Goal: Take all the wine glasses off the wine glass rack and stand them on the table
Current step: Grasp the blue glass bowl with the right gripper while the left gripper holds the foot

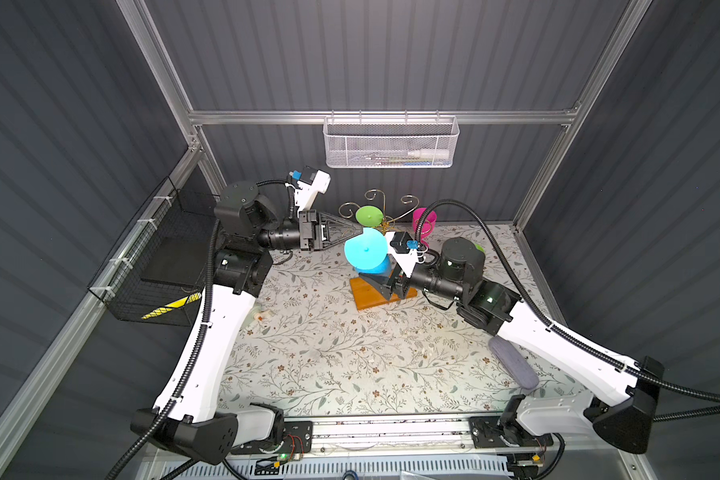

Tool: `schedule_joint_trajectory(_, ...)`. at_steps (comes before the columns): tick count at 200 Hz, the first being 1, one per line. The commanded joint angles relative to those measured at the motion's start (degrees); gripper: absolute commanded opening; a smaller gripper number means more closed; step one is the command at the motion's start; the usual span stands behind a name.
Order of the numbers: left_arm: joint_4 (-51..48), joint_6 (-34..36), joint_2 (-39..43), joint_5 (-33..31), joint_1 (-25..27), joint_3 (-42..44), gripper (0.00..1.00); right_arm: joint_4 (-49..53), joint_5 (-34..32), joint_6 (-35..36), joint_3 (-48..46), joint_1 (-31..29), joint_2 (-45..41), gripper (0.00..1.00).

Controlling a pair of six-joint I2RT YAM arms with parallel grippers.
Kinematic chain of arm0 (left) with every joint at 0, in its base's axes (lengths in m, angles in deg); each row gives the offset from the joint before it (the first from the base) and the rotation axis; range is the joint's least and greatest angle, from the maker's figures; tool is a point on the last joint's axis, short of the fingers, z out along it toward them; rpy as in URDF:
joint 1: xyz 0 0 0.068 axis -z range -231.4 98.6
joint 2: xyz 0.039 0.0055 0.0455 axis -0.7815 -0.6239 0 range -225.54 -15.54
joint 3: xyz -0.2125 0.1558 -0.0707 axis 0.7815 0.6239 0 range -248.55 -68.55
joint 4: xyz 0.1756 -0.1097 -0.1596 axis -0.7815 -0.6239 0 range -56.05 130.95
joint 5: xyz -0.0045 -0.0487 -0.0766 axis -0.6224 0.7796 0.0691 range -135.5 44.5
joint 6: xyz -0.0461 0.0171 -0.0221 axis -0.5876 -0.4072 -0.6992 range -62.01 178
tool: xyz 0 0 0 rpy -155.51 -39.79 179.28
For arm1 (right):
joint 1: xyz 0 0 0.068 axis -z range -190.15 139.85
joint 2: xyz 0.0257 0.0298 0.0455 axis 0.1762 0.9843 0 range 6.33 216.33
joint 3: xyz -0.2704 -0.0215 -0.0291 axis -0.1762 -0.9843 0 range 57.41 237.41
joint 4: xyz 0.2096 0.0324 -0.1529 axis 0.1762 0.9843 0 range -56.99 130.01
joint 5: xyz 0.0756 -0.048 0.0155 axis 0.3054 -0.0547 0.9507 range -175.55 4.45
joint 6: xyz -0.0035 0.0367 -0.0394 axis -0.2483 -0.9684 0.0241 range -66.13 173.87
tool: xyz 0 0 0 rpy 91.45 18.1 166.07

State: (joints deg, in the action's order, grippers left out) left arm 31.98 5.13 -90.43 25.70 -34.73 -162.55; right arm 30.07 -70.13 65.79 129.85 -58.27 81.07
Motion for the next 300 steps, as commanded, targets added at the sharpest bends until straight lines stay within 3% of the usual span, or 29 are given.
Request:
schedule_joint_trajectory(1, 3.89, -1.19, 0.12, 1.35, -0.41, -0.05, 0.0, 0.95, 0.22, -1.8, 1.82, -0.22, -0.21, 0.8)
schedule_joint_trajectory(20, 4.47, -1.19, -0.16, 1.01, -0.41, -0.38, 0.0, 1.22, -0.01, -3.06, 1.89, -0.22, -0.55, 0.78)
schedule_joint_trajectory(35, 5.16, -1.1, -0.51, 0.7, -0.41, -0.66, 0.12, 2.57, -0.39, -3.92, 2.47, -0.22, -0.8, 0.77)
schedule_joint_trajectory(64, 5.24, 1.65, -1.21, -0.28, -0.41, -1.7, 0.45, 4.53, -1.09, -6.64, 2.53, -0.13, -2.16, 0.73)
schedule_joint_trajectory(95, 4.31, 8.28, -1.57, -4.14, -0.49, -2.43, 0.56, 7.66, -2.36, -9.9, 2.25, 0.38, -3.98, 0.7)
schedule_joint_trajectory(107, 3.14, 13.32, -0.98, -7.08, -0.49, -2.45, 0.58, 10.24, -2.97, -11.37, 3.09, 0.83, -4.61, 0.69)
schedule_joint_trajectory(135, 1.33, 29.73, 3.59, -21.18, -0.49, 1.8, 0.62, 19.76, -2.79, -15.65, 7.82, 2.37, -5.92, 0.67)
schedule_joint_trajectory(156, 12.29, 43.21, 9.72, -31.28, -0.41, 13.21, 0.61, 29.3, -2.29, -18.42, 13.16, 3.47, -5.95, 0.66)
schedule_joint_trajectory(174, 25.86, 55.46, 13.52, -34.44, -0.34, 24.34, 0.61, 37.07, -1.72, -20.44, 18.17, 4.53, -4.89, 0.66)
schedule_joint_trajectory(190, 31.11, 64.46, 13.31, -34.11, -0.19, 27.59, 0.6, 42.88, -1.27, -21.58, 22.18, 5.05, -3.62, 0.65)
schedule_joint_trajectory(219, 32.08, 75.29, 9.99, -30.06, 0.79, 24.99, 0.58, 50.78, -0.23, -22.73, 28.04, 5.71, -1.18, 0.65)
schedule_joint_trajectory(257, 37.3, 81.66, 6.67, -27.71, 2.57, 22.08, 0.54, 57.27, 1.9, -23.35, 33.09, 6.33, 2.1, 0.63)
schedule_joint_trajectory(300, 31.76, 89.22, 3.29, -24.4, 6.71, 18.37, 0.53, 58.11, 6.45, -23.21, 34.58, 6.53, 4.55, 0.62)
